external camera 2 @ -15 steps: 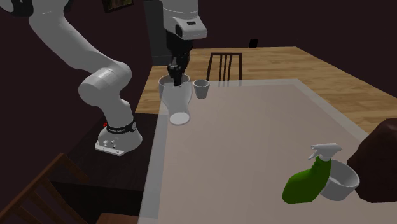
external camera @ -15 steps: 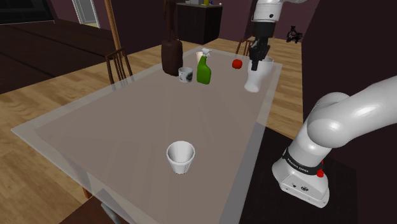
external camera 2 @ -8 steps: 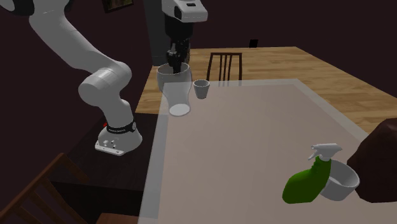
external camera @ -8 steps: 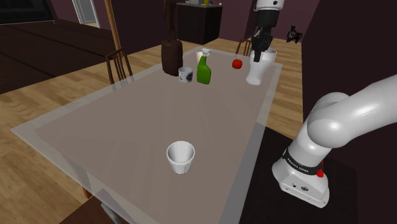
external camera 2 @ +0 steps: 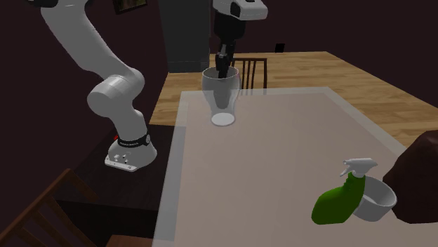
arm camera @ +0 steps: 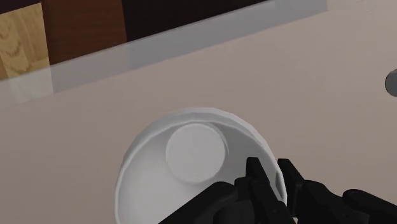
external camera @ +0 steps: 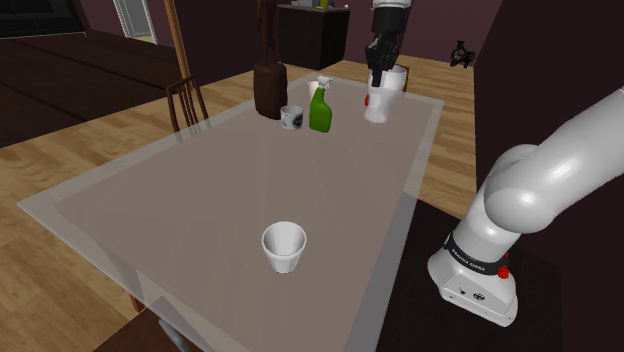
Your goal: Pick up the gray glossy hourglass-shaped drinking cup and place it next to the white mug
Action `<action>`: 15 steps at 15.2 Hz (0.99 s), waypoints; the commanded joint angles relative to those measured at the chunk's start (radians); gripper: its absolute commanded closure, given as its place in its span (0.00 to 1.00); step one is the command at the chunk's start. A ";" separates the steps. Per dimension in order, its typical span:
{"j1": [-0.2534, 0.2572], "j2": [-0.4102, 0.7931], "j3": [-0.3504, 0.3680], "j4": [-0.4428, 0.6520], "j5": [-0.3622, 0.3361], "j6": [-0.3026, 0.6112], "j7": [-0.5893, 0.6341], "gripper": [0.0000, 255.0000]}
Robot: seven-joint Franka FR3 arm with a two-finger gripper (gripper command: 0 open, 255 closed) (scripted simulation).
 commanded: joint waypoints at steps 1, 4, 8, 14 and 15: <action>0.009 0.082 -0.001 0.078 0.014 0.004 0.002 1.00; 0.019 0.202 -0.002 0.194 0.035 0.006 0.003 1.00; 0.026 0.366 -0.003 0.373 0.065 -0.011 0.005 1.00; 0.019 0.641 -0.003 0.723 0.116 -0.090 0.010 1.00; 0.015 0.694 -0.002 0.797 0.125 -0.112 0.013 1.00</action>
